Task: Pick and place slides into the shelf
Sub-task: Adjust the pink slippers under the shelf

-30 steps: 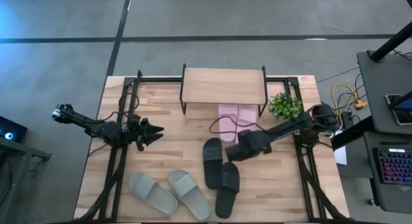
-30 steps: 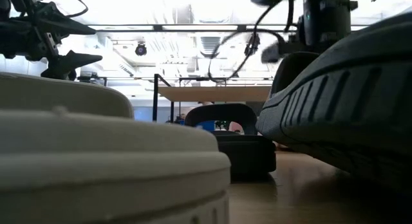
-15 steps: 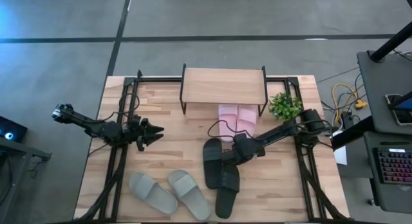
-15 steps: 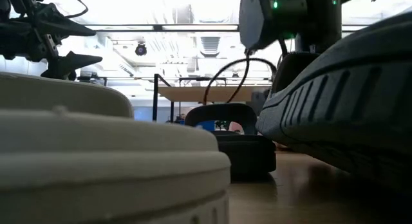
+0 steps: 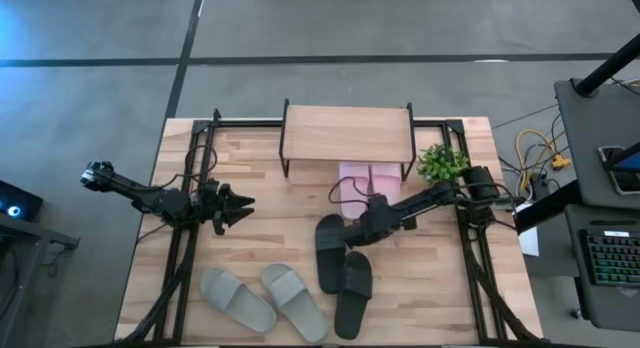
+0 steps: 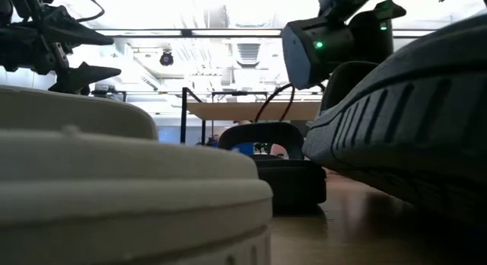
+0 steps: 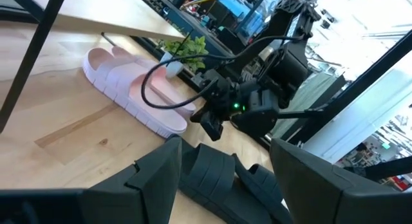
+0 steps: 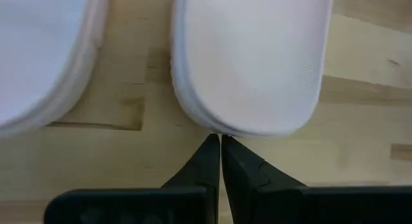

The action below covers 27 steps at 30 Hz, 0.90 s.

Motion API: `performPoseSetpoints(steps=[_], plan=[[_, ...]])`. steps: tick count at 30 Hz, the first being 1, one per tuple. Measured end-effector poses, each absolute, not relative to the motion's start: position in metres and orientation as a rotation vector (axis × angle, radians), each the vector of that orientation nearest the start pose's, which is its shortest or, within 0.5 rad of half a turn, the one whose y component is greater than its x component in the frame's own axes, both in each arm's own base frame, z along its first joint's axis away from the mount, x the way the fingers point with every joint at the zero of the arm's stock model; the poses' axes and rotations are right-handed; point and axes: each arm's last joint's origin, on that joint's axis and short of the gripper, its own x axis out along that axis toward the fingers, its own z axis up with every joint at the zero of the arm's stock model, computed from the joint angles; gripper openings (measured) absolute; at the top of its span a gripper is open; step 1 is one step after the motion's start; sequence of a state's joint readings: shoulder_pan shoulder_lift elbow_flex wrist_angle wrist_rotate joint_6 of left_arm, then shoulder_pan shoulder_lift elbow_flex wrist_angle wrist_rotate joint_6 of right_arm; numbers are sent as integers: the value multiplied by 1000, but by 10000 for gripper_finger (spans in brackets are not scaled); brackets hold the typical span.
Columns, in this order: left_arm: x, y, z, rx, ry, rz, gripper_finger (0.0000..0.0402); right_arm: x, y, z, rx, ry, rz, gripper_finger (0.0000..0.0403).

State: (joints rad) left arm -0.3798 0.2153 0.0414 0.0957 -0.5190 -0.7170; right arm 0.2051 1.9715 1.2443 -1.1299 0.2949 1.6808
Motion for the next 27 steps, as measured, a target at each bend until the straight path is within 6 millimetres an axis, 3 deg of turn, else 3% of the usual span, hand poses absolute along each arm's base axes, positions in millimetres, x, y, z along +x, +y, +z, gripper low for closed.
performPoseSetpoints(steps=[5,18,23,27], plan=[[104,-26,169,-682,16,159,224,322,55,143,730,1204,-1340,9],[104,-26,170,-691,13,161,224,313,88,152,724,1303,-1288,9],[104,-26,172,-701,-12,166,224,329,104,163,810,1211,-1040,9],[104,-25,176,-720,-61,186,224,350,96,175,829,1114,-949,9]])
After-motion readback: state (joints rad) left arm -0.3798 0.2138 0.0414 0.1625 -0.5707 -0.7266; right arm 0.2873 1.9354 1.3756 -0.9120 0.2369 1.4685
